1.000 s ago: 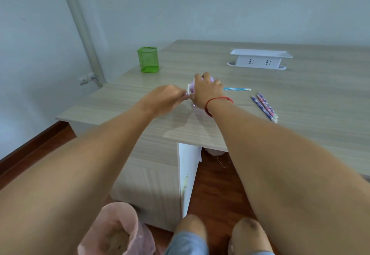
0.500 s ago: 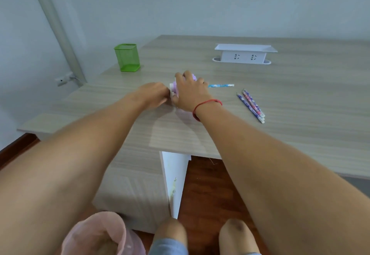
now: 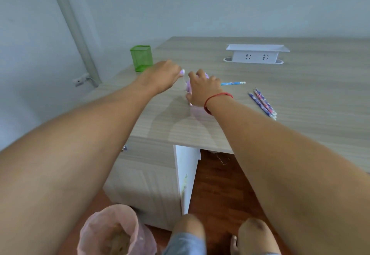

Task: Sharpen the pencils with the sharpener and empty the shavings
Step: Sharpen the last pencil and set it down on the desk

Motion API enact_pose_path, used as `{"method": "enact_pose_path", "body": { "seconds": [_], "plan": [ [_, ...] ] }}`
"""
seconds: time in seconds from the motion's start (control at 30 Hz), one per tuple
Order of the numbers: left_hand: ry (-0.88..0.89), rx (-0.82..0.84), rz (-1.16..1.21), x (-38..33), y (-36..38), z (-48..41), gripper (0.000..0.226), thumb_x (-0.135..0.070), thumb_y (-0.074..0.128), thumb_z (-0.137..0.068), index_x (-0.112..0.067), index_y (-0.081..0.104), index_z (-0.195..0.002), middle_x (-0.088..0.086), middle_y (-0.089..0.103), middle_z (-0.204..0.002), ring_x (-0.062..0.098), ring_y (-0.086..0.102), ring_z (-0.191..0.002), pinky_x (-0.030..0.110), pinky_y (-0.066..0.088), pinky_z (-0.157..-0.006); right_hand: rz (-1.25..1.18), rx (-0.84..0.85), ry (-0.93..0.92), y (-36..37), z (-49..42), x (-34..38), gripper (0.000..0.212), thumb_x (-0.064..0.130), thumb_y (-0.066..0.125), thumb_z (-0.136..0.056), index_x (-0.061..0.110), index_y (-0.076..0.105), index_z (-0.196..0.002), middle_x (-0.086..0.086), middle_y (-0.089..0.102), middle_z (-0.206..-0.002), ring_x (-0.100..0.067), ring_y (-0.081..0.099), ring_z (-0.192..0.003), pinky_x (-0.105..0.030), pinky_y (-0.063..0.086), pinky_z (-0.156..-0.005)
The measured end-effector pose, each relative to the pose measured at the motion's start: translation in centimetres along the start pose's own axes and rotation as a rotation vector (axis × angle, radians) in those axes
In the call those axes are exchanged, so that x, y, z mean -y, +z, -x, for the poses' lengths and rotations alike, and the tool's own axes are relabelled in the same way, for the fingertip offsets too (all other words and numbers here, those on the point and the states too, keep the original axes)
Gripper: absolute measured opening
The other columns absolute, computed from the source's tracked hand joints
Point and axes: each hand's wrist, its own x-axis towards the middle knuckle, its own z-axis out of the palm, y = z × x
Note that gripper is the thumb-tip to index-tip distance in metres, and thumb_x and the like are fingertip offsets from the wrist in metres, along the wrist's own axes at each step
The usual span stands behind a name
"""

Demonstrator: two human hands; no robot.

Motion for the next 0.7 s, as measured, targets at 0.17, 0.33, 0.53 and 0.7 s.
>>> {"method": "enact_pose_path", "body": {
  "seconds": [0.17,0.33,0.53,0.7],
  "plan": [
    [0.033,-0.05,-0.059,-1.3,0.0,1.6,0.037,-0.022,0.035,-0.101,0.003,0.057,-0.085,0.026,0.06,-0.081,0.042,0.058,-0.075,0.047,0.043,-0.064,-0.016,0.009,0.014,0.0,-0.2,0.1,0.047,0.035,0.052,-0.092,0.012,0.041,-0.132,-0.011,0.043,-0.133,-0.039,0.054,-0.112,-0.042,0.041,-0.093],
    [0.163,-0.089,0.011,-1.9,2.3,3.0,0.017,-0.007,0.048,-0.094,-0.001,0.061,-0.084,0.026,0.061,-0.071,0.044,0.058,-0.065,0.047,0.047,-0.055,-0.018,0.007,0.042,0.4,-0.8,-0.5,0.047,0.036,0.053,-0.093,0.012,0.041,-0.132,-0.01,0.042,-0.133,-0.039,0.055,-0.109,-0.042,0.041,-0.092],
    [0.047,0.068,0.096,-2.0,5.6,2.7,0.027,-0.016,0.041,-0.097,-0.002,0.064,-0.103,0.024,0.065,-0.093,0.04,0.062,-0.085,0.045,0.049,-0.075,-0.015,0.071,0.042,0.0,-1.8,-0.7,0.046,0.034,0.048,-0.094,0.012,0.039,-0.133,-0.01,0.041,-0.134,-0.038,0.055,-0.11,-0.04,0.04,-0.09],
    [-0.036,0.188,0.08,-1.6,6.8,0.8,0.034,-0.024,0.037,-0.1,-0.005,0.062,-0.111,0.021,0.064,-0.108,0.037,0.059,-0.102,0.039,0.046,-0.085,-0.002,0.081,0.007,0.3,-2.1,-1.0,0.051,0.037,0.049,-0.091,0.013,0.038,-0.135,-0.011,0.04,-0.135,-0.039,0.055,-0.107,-0.041,0.04,-0.09]
  ]
}}
